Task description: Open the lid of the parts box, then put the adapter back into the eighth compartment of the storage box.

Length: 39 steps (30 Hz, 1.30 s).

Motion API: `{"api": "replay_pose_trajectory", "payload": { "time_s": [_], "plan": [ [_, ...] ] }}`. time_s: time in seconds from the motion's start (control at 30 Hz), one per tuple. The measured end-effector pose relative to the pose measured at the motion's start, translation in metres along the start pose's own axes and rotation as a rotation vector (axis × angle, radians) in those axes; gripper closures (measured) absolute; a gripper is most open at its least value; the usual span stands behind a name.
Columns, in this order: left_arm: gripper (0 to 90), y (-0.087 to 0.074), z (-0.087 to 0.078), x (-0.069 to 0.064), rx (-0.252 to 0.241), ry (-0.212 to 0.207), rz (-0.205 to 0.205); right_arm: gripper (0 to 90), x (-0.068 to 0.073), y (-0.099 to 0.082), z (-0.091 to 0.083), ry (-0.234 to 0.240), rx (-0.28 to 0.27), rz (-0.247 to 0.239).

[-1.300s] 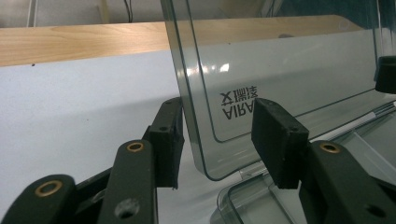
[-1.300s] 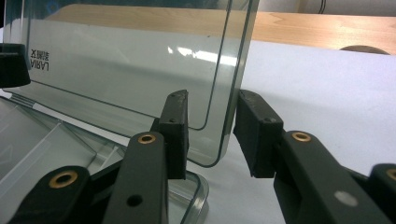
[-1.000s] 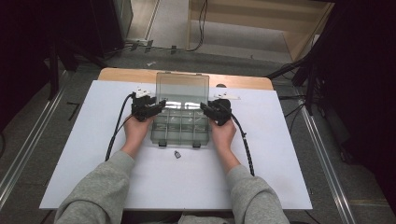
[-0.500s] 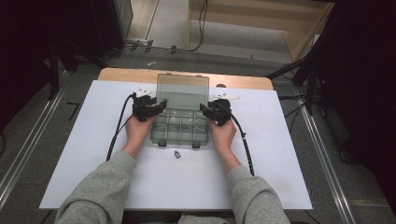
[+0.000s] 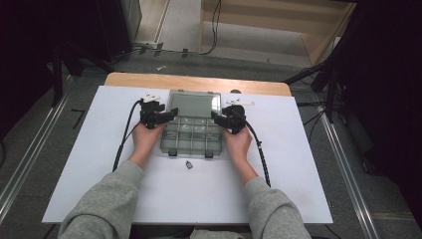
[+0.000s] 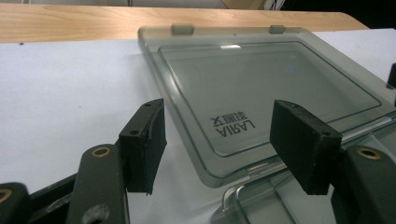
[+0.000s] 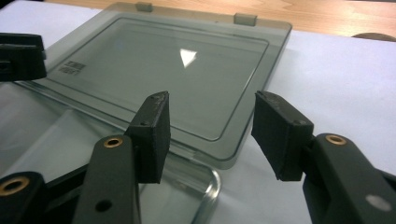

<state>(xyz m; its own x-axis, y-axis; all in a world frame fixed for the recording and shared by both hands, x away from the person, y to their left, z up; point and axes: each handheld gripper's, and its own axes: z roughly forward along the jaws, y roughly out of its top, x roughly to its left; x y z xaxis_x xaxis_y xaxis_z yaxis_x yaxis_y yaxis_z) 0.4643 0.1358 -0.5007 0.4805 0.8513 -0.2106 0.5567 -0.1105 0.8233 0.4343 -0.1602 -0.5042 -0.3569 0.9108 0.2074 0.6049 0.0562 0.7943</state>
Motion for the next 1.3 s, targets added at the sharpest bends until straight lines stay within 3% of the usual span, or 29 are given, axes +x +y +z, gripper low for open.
{"api": "replay_pose_trajectory", "payload": {
  "time_s": [0.07, 0.23, 0.4, 0.77, 0.9, 1.13, 1.3],
  "plan": [
    [34.5, 0.003, -0.006, 0.003, -0.007, -0.030, -0.018, 42.1, 0.001, 0.002, -0.005, 0.023, -0.002, 0.011],
    [34.0, 0.010, -0.020, 0.003, -0.003, -0.059, -0.038, 37.1, 0.008, 0.008, -0.020, 0.080, 0.010, 0.001],
    [33.7, 0.015, -0.031, -0.003, 0.012, -0.090, -0.028, 34.1, 0.013, 0.009, -0.035, 0.131, 0.024, -0.021],
    [32.5, 0.012, -0.052, -0.009, 0.036, -0.149, -0.044, 33.0, 0.014, -0.007, -0.057, 0.231, 0.092, -0.058],
    [32.5, 0.009, -0.059, -0.010, 0.048, -0.158, -0.047, 32.9, 0.014, -0.009, -0.066, 0.280, 0.093, -0.040],
    [32.5, 0.008, -0.071, -0.016, 0.064, -0.190, -0.034, 31.7, 0.017, -0.008, -0.077, 0.304, 0.078, -0.054],
    [32.4, 0.005, -0.077, -0.020, 0.088, -0.207, -0.037, 30.1, 0.020, -0.010, -0.082, 0.328, 0.101, -0.049]
  ]
}}
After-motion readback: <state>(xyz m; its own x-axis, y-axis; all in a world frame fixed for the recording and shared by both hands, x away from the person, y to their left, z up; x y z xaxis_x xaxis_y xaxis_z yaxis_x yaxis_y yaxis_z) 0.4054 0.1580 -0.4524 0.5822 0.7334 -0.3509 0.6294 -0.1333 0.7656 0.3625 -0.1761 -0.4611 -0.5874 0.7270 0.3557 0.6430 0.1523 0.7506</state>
